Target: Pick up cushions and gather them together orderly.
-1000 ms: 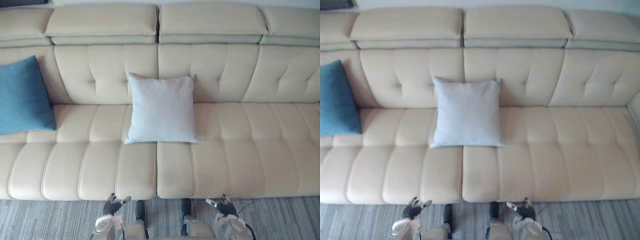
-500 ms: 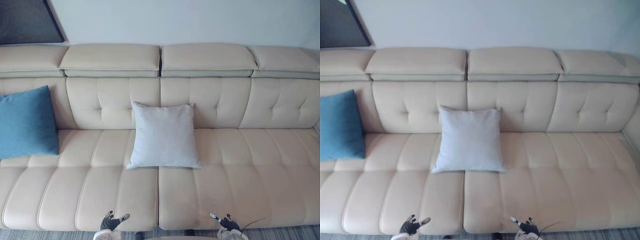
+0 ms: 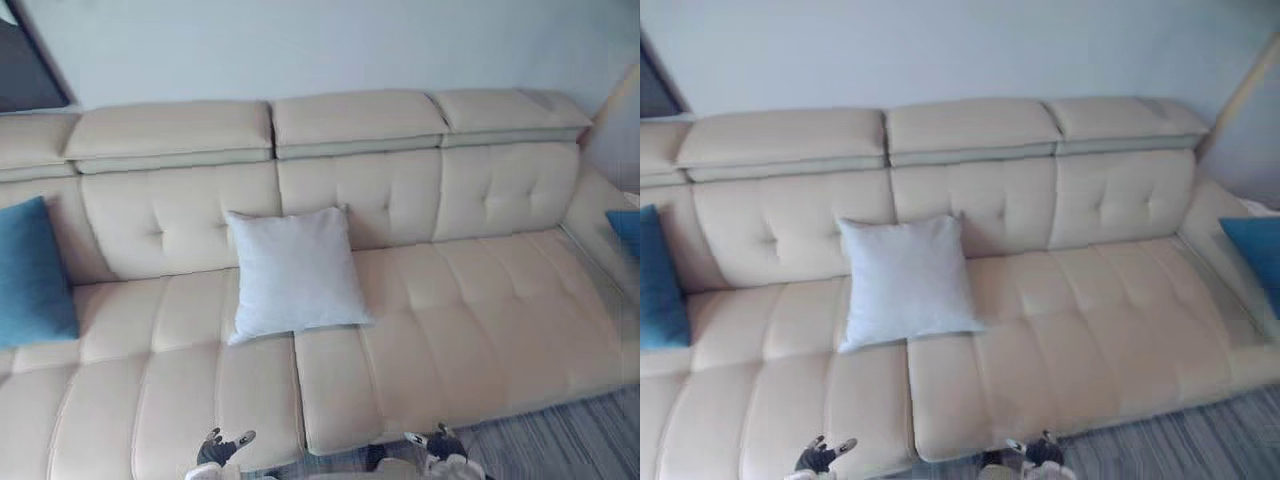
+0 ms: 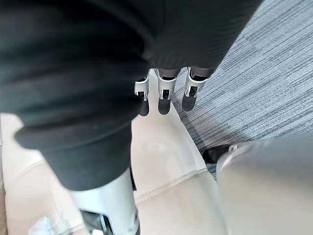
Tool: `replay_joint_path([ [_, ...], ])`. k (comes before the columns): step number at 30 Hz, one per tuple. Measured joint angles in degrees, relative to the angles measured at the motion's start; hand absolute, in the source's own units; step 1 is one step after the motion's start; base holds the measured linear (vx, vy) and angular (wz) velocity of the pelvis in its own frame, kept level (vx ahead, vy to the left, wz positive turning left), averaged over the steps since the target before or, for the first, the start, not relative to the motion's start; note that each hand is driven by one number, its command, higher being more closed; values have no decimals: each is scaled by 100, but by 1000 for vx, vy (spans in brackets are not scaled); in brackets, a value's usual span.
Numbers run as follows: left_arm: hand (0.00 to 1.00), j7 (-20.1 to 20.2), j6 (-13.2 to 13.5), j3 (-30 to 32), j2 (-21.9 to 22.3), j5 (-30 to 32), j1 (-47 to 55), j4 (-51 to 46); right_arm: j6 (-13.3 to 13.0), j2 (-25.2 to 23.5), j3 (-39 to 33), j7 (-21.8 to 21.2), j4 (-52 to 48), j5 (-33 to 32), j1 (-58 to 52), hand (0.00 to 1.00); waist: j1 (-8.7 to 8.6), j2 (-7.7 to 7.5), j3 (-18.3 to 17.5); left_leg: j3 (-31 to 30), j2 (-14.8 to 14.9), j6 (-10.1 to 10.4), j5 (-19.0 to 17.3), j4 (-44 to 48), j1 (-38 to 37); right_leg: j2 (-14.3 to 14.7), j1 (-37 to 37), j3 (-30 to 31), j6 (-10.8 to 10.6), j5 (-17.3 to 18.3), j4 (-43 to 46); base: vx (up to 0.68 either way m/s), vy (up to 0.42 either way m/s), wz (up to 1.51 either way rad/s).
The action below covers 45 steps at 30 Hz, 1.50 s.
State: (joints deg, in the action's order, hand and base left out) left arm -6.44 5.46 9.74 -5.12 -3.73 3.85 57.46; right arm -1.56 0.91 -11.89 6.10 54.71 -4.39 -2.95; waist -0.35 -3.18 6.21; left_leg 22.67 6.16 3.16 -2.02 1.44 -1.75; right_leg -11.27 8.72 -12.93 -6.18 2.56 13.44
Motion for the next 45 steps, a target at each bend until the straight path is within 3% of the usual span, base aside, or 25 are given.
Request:
replay_joint_path([
  [1,0,1,4,2,-14,-1,-83,-44,0,-9,113,9,12,0,28,0,-5,-116,42,-65,16,12,35,43,6,-237,185,-211,193,419,1417,-51,-63,38],
  [2,0,0,1,7,-51,-3,-104,-57,-2,-34,152,9,46,1,28,0,-9,-169,63,-138,-15,-1,25,206,50,-411,156,-219,101,589,2000,31,-70,29],
  [4,0,-4,-8,72,-75,-13,-194,-112,-13,-78,174,15,119,35,124,0,-37,-484,92,-199,-132,35,-178,839,414,-549,241,-294,1,581,2247,-67,-108,21],
  [5,0,5,-34,71,25,-35,-181,-93,-26,32,181,19,129,105,219,0,43,-179,13,-342,-174,-2,-180,795,569,-233,-57,-147,-87,576,1580,-172,-29,-9],
  [6,0,11,-19,96,131,-51,-121,-103,-33,172,135,28,165,135,330,0,86,-16,26,-213,-93,-229,-96,573,522,-147,-219,-107,-52,834,1950,-129,1,4],
  [8,0,-65,2,119,19,-139,-165,-149,-9,148,157,34,374,224,521,0,114,-338,72,-80,-352,-340,92,669,544,-327,-949,-78,-194,1258,1695,-55,-100,-13],
  [9,0,-76,-1,183,10,-191,-142,-166,-15,164,232,47,365,224,713,0,208,-285,104,51,-218,-333,97,889,755,-118,-1236,-197,-201,1338,803,-174,-186,-62],
  [12,0,-80,-7,12,168,-312,-228,-113,-81,308,338,90,240,224,1026,0,210,143,454,-10,130,-186,192,1081,986,377,-1833,-329,177,977,-670,-221,-138,-19],
  [14,0,-73,7,-93,235,-310,-196,-103,-51,385,336,111,241,224,932,0,205,334,503,-93,236,-99,407,948,921,528,-1867,-415,209,892,-639,-322,-120,19],
  [16,0,-82,28,-241,206,-309,-113,-87,-37,388,304,127,241,223,764,0,129,321,514,-346,188,58,697,663,891,527,-1717,-562,281,872,-493,-277,-82,22],
  [19,0,-63,25,-233,197,-302,-87,-60,-4,405,114,132,249,224,620,0,72,365,528,-565,272,-73,-20,1765,1150,405,-1359,-690,474,894,-261,-181,45,-5],
  [21,0,-58,22,-236,193,-300,-76,7,5,418,-10,135,250,223,360,0,50,364,525,-639,216,158,-668,2360,822,225,-1200,-547,382,784,-164,-158,184,-11],
  [24,0,-54,17,-173,248,-303,-18,61,37,356,-148,127,257,220,250,0,38,466,461,-956,9,245,-942,1763,441,257,-1040,-267,195,572,-265,-103,202,-32],
  [27,0,-35,10,-178,165,-307,80,57,51,129,-149,90,257,216,67,0,15,242,291,-750,-394,-66,-489,751,155,76,-1025,-16,89,114,-805,-112,192,-32],
  [30,0,-8,7,-161,180,-311,126,57,54,117,-274,82,256,202,-2,0,-39,237,254,-580,-549,-198,-379,468,72,-8,-987,143,48,-115,-989,-79,109,-19],
  [35,0,18,-20,241,377,-294,148,59,54,90,-362,81,225,200,-47,0,-35,310,159,-110,-530,-169,-345,234,-148,58,-832,570,108,-204,-1047,-62,58,-50],
  [37,0,23,-77,287,394,-202,136,54,51,54,-362,79,192,202,-17,0,-36,304,155,443,-362,-65,-423,285,-173,201,-523,692,365,-273,-979,-13,-4,-115],
  [38,0,23,-85,285,394,-189,135,54,51,61,-363,78,195,203,-9,0,-38,308,155,588,-311,-45,-437,279,-170,200,-462,485,556,-214,-952,-7,0,-146],
  [39,0,25,-85,285,399,-187,136,55,51,88,-363,78,237,204,76,0,-44,368,133,912,-139,19,-476,250,-163,97,-360,-369,976,-122,-847,-2,-6,-104],
  [40,0,26,-90,286,390,-187,135,58,55,90,-363,78,253,204,95,0,-47,366,134,1045,-67,46,-490,253,-172,31,-334,-721,1096,-98,-808,41,-6,-155],
  [41,0,32,-98,286,360,-183,136,71,54,83,-363,76,261,205,119,0,-45,396,139,1400,118,156,-538,314,-197,-148,-262,-1812,1288,-24,-620,112,-35,-163],
  [42,0,39,-110,289,325,-172,136,126,56,81,-363,76,297,211,126,0,-33,362,98,1734,240,207,-518,421,-271,-296,-284,-2624,1306,-60,-495,143,-32,-162],
  [43,0,44,-114,288,301,-160,137,163,56,81,-364,78,310,211,127,0,-37,341,79,1821,254,213,-519,438,-297,-325,-284,-2788,1319,-179,-470,201,-89,-162],
  [44,0,59,-131,231,235,-129,29,274,55,130,-364,80,335,215,127,0,-66,321,70,1751,349,215,-519,491,-365,-239,-253,-2865,907,-362,-460,231,-184,-117],
  [45,0,59,-136,185,233,-119,-72,300,51,197,-379,75,350,200,126,0,-89,342,83,1718,410,216,-520,508,-443,-155,-260,-2734,792,-306,-453,237,-217,-108],
])
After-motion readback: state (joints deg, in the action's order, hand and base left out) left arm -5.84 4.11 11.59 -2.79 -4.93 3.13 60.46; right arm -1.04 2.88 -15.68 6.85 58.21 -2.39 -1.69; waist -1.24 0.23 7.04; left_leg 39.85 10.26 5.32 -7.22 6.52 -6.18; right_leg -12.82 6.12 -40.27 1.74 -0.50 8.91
